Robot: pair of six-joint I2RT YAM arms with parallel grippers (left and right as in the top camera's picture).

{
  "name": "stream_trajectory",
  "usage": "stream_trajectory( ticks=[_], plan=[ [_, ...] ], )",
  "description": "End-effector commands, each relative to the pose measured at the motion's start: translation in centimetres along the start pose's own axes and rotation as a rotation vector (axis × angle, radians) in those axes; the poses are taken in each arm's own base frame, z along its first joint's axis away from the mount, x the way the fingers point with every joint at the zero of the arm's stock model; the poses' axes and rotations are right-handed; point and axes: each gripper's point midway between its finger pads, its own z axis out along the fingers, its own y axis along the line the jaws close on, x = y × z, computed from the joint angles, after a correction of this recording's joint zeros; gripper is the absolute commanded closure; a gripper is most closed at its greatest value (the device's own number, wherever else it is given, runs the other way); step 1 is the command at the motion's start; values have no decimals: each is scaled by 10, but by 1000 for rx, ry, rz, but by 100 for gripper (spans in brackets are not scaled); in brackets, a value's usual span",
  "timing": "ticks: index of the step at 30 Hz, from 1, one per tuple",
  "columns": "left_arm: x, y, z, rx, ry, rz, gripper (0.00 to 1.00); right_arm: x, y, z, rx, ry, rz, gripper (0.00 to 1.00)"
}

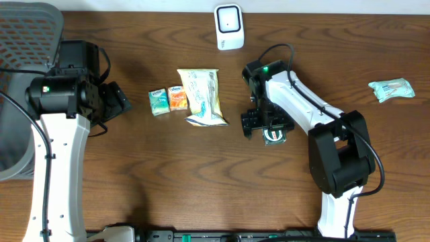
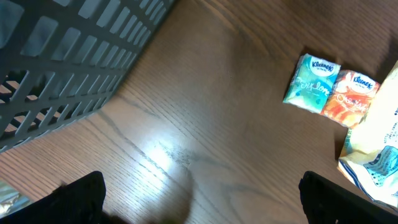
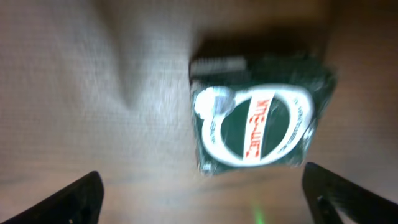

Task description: Scan the item barcode

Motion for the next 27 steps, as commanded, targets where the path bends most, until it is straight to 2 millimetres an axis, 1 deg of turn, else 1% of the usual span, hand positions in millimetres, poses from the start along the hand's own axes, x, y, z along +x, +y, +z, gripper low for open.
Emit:
stream_trajectory(
  ticks=[1, 3, 4, 9, 10, 13, 14, 16, 17, 18, 19, 20, 22, 24, 26, 27],
  plan=[
    [-1, 3, 1, -13, 2, -12, 2, 8, 6, -1, -33, 47, 34, 8],
    [-1, 3, 1, -13, 2, -12, 2, 15, 3, -1, -21, 75, 35, 11],
    [-1, 3, 1, -13, 2, -12, 2, 18, 2, -2, -17, 87, 32, 16],
    [-1, 3, 1, -13, 2, -12, 2, 20, 2, -1, -14, 96, 32, 53],
    [-1, 3, 1, -13, 2, -12, 2, 19, 3, 0, -18, 88, 31, 57],
    [-1, 3, 1, -13, 2, -12, 2, 16, 13, 2, -52, 77, 21, 58],
    [-1, 3, 1, -13, 2, -12, 2, 16, 16, 3, -61, 72, 16, 62],
    [-1, 3, 1, -13, 2, -12, 2, 14, 22, 5, -63, 59, 2, 73],
    [-1, 3, 1, -13, 2, -12, 2, 15, 25, 5, -64, 56, -4, 76],
    [-1, 3, 1, -13, 2, -11, 2, 16, 28, 5, -68, 58, -10, 75],
    [-1, 3, 1, -13, 2, -12, 2, 19, 32, 5, -76, 65, -18, 72],
    [-1, 3, 1, -13, 2, -12, 2, 24, 35, 5, -78, 81, -26, 69],
    [-1, 3, 1, -13, 2, -12, 2, 38, 36, 4, -57, 126, -40, 68],
    [-1, 3, 1, -13, 2, -12, 2, 52, 33, 3, -19, 172, -61, 77],
    [-1, 3, 1, -13, 2, -11, 2, 60, 28, 2, 30, 193, -77, 83],
    [-1, 3, 1, -13, 2, -12, 2, 62, 26, 2, 53, 195, -84, 84]
  ],
)
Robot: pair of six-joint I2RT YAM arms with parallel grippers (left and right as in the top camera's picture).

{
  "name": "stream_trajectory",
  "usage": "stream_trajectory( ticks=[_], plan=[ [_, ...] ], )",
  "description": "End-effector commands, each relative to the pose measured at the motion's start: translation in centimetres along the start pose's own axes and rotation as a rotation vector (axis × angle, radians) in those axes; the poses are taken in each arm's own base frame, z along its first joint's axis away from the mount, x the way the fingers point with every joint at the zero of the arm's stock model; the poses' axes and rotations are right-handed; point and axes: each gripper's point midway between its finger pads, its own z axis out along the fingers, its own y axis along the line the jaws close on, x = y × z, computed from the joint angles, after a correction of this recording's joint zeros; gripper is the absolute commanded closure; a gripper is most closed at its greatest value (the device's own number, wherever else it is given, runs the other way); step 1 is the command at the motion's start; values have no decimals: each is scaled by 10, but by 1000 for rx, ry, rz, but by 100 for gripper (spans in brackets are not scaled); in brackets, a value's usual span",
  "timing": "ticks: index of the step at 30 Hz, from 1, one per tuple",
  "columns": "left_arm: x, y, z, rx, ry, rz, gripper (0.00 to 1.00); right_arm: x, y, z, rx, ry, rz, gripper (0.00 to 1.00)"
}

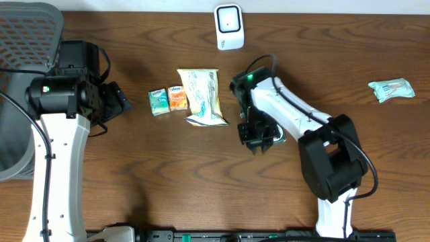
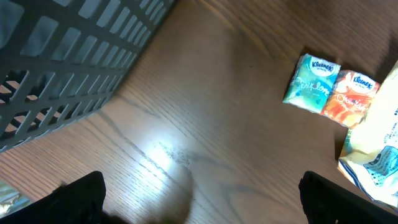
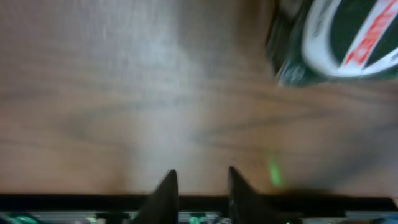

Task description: Scan the item barcode

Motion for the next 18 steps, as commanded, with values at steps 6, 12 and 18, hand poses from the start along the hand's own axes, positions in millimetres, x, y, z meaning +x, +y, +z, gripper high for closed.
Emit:
stream_trajectory(
  ticks=[6, 12, 18],
  plan=[
    [-1, 3, 1, -13, 2, -11, 2, 2, -19, 3, 173, -19, -10, 98],
    [-1, 3, 1, -13, 2, -12, 2, -16, -50, -5, 300, -137, 258, 98],
    [-1, 3, 1, -13, 2, -12, 2, -17, -43, -1, 188, -102, 344, 98]
  ],
)
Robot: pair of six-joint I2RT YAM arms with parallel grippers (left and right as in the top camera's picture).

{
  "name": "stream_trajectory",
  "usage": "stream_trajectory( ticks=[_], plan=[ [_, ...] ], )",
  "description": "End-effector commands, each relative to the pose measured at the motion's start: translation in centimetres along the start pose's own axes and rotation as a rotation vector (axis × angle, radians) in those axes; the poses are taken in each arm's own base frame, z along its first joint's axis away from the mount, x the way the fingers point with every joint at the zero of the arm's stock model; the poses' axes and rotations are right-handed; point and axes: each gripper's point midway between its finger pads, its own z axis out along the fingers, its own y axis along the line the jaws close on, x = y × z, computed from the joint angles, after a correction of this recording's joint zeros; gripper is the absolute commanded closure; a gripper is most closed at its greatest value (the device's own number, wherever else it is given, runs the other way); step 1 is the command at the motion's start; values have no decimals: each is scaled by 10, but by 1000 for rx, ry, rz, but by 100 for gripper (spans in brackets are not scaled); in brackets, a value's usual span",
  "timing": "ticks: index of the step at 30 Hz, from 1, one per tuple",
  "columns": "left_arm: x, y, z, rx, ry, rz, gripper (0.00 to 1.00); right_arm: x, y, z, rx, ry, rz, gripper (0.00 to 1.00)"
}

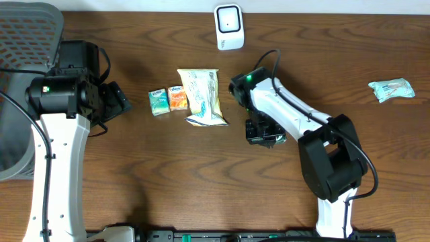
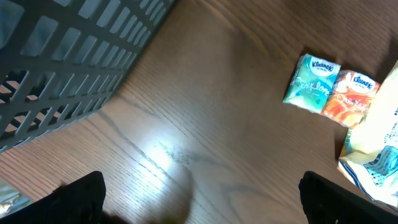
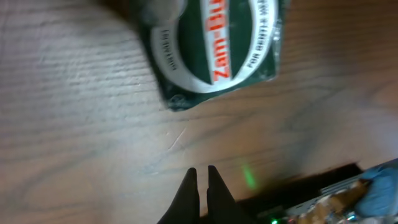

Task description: Scan the item barcode

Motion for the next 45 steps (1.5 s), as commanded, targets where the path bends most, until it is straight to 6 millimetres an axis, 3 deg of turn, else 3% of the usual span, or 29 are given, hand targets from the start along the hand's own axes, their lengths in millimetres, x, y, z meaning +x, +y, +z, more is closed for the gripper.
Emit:
stream_trajectory(
  ticks=[1, 10, 22, 28, 45],
  plan=[
    [-1, 3, 1, -13, 2, -12, 2, 0, -2, 5, -19, 34, 100, 99],
    [-1, 3, 1, -13, 2, -12, 2, 5, -25, 8, -20, 131, 350, 98],
    [-1, 3, 1, -13, 2, -12, 2, 8, -24, 9, -58, 178, 393, 99],
    [-1, 3, 1, -13, 2, -12, 3, 2, -33, 12, -8, 137, 456, 99],
    [-1, 3, 1, -13, 2, -12, 2, -5, -33, 51, -37, 132, 510, 99]
  ],
)
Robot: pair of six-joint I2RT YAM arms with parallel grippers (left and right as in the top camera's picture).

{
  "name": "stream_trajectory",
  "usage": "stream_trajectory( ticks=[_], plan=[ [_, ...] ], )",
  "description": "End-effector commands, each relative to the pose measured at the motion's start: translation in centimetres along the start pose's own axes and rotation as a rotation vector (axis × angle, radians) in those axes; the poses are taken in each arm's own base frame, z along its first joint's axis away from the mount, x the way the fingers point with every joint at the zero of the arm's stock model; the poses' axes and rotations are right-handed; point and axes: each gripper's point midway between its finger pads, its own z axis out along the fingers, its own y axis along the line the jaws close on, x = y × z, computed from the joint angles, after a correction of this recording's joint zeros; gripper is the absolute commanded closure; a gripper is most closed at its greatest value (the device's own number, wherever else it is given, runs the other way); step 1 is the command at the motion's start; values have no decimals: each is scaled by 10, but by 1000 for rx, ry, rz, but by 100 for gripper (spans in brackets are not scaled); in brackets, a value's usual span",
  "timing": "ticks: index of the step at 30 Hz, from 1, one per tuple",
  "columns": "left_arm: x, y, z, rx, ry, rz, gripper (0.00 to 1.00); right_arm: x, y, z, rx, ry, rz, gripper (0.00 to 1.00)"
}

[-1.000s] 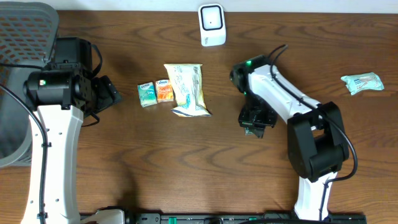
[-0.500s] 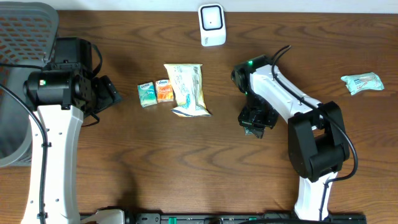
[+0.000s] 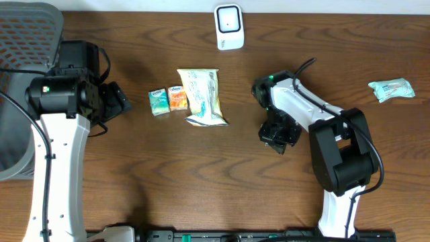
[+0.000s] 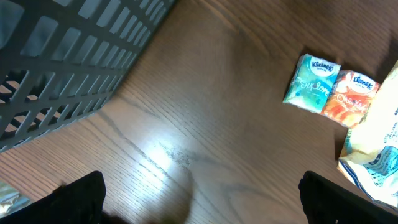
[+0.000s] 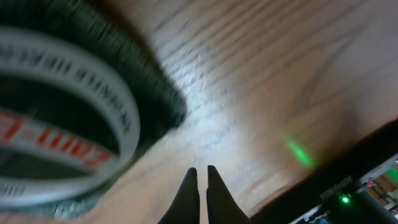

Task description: Scan the item barcode

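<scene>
The item is a dark green packet with a white ring and red lettering point(image 5: 56, 124). It lies on the table, blurred and very close, at the left of the right wrist view. My right gripper point(image 5: 200, 177) is shut with nothing in it, its tips low over bare wood just right of the packet. In the overhead view the right gripper point(image 3: 277, 132) covers the packet. The white scanner point(image 3: 228, 27) stands at the table's far edge. My left gripper point(image 4: 199, 199) hangs open over bare wood at the far left, well away from both.
A teal tissue pack point(image 3: 158, 102), an orange tissue pack point(image 3: 177, 98) and a pale snack bag point(image 3: 201, 96) lie in a row left of the right arm. A mint packet point(image 3: 391, 89) lies at the far right. A grey mesh basket point(image 3: 27, 33) fills the far left corner.
My right gripper, still shut, has moved a little to the right. The green packet, earlier above its tips in the wrist view, now sits closer and at the left. The left arm is unchanged.
My right gripper first hung open right above the green packet. Then its fingers stood nearly together beside the packet, then fully shut with the packet just ahead of them. Now they are shut at the packet's edge further right. The left arm never moved.
</scene>
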Motion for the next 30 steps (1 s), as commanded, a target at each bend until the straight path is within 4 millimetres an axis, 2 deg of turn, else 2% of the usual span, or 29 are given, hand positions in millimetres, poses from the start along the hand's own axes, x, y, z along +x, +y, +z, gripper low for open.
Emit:
stream_trajectory(
  ticks=[1, 24, 30],
  plan=[
    [-1, 3, 1, -13, 2, -12, 2, -10, -3, 10, 0, -10, 50, 99],
    [-1, 3, 1, -13, 2, -12, 2, -27, 16, 21, -83, -74, 62, 99],
    [-1, 3, 1, -13, 2, -12, 2, -38, 24, 19, -113, -128, 23, 99]
  ],
)
